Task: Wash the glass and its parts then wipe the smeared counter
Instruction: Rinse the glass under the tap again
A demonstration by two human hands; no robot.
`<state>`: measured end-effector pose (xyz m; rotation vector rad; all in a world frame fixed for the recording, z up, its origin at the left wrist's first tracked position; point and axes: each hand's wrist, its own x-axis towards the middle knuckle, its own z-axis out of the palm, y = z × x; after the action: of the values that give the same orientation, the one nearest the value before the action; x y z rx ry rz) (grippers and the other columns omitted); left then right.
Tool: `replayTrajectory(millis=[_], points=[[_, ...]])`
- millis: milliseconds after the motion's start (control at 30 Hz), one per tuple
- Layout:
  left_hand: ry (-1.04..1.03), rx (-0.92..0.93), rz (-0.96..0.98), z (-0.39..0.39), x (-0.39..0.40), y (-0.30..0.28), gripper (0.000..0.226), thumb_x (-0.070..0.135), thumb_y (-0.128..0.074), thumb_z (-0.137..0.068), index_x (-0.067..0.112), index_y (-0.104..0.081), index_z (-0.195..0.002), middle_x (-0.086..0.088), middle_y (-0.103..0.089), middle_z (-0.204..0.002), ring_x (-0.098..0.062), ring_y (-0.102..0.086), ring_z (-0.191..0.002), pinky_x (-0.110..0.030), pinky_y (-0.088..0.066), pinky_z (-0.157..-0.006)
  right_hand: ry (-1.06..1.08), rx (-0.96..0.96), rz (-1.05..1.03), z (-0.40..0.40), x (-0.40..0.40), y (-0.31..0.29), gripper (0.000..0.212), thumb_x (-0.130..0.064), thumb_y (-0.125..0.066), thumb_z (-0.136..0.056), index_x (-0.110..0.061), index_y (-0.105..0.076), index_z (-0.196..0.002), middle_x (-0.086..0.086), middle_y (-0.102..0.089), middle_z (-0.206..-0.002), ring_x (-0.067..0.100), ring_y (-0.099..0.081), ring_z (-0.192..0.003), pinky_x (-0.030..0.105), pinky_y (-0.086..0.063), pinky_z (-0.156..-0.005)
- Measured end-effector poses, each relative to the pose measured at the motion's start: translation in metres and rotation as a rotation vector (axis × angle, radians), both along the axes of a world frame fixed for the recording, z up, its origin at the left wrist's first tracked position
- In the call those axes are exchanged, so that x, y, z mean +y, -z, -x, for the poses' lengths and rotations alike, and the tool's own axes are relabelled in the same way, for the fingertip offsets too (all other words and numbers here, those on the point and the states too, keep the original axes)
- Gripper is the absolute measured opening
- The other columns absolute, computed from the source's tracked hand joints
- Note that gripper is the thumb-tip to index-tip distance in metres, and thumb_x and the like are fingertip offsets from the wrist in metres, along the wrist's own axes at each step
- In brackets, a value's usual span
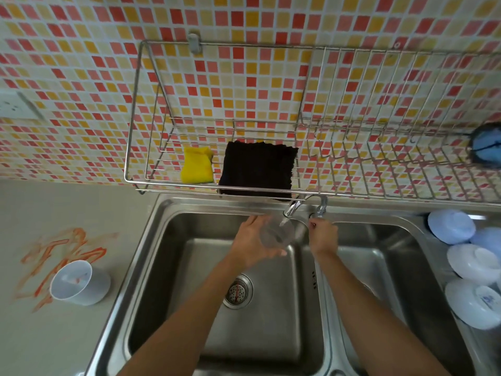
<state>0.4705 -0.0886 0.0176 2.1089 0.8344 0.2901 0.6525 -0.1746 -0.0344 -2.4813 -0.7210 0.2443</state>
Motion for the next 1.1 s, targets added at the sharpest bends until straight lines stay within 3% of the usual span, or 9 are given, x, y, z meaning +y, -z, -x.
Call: replayTrajectory(millis=[233,467,567,633,733,933,1100], points=[[0.074,-0.002,0.006,-0.004,-0.005,-0.001,0.085,0.046,-0.088,-0.056,0.037,-0.048,-0.13,0.016,-0.047,-0.119,-0.008,-0.047,-0.116,-0.027,-0.039,-0.103,-0.099,-0.007,0.033,-0.009,-0.004,-0.001,0.026,0.004,-0.048,-0.092,-0.004,-0.072,-0.096,0.021,-0.069,-0.098,0.035,-0.066,-0.09,0.037,-0.055,-0.079],[-0.057,-0.016,0.007,0.007,0.005,0.0,0.082,0.048,-0.085,-0.057,0.031,-0.051,-0.129,0.008,-0.055,-0.121,-0.013,-0.053,-0.113,-0.037,-0.047,-0.098,-0.109,-0.028,0.023,-0.008,-0.006,0.001,0.026,0.001,-0.048,-0.095,-0.004,-0.073,-0.103,0.022,-0.07,-0.099,0.035,-0.067,-0.091,0.038,-0.054,-0.084],[-0.092,0.0,-0.039,0.008,0.008,0.0,0.086,0.052,-0.084,-0.056,0.027,-0.05,-0.132,0.007,-0.054,-0.122,-0.012,-0.051,-0.114,-0.028,-0.044,-0.1,-0.113,-0.029,0.007,-0.008,-0.006,0.001,0.027,0.002,-0.048,-0.095,-0.004,-0.072,-0.104,0.022,-0.07,-0.1,0.036,-0.068,-0.091,0.041,-0.055,-0.087],[-0.049,0.006,-0.061,0.004,0.006,-0.006,0.081,0.047,-0.085,-0.058,0.025,-0.052,-0.13,0.011,-0.053,-0.116,-0.009,-0.048,-0.112,-0.021,-0.038,-0.097,-0.107,-0.02,0.001,-0.008,-0.006,0.002,0.026,0.002,-0.048,-0.095,-0.004,-0.072,-0.104,0.022,-0.07,-0.101,0.036,-0.067,-0.091,0.041,-0.054,-0.089],[0.075,0.035,-0.052,-0.003,-0.005,-0.012,0.083,0.045,-0.086,-0.06,0.025,-0.051,-0.132,0.014,-0.05,-0.118,-0.006,-0.047,-0.111,-0.028,-0.04,-0.103,-0.096,0.001,0.012,-0.008,-0.006,0.0,0.027,0.001,-0.048,-0.095,-0.004,-0.072,-0.105,0.022,-0.07,-0.103,0.035,-0.067,-0.094,0.04,-0.051,-0.092],[0.016,0.021,-0.011,0.012,0.001,-0.009,0.086,0.047,-0.086,-0.06,0.028,-0.047,-0.134,0.011,-0.052,-0.122,-0.007,-0.049,-0.114,-0.024,-0.042,-0.1,-0.088,-0.02,0.02,-0.007,-0.007,-0.001,0.027,0.0,-0.047,-0.095,-0.006,-0.072,-0.104,0.021,-0.071,-0.099,0.035,-0.067,-0.09,0.04,-0.053,-0.089],[0.095,0.097,-0.019,0.016,-0.001,-0.01,0.086,0.048,-0.085,-0.061,0.025,-0.047,-0.135,0.007,-0.051,-0.12,-0.01,-0.049,-0.114,-0.026,-0.042,-0.099,-0.082,-0.02,0.014,-0.006,-0.006,0.0,0.026,0.001,-0.048,-0.095,-0.005,-0.072,-0.104,0.021,-0.07,-0.097,0.036,-0.067,-0.09,0.04,-0.053,-0.087]])
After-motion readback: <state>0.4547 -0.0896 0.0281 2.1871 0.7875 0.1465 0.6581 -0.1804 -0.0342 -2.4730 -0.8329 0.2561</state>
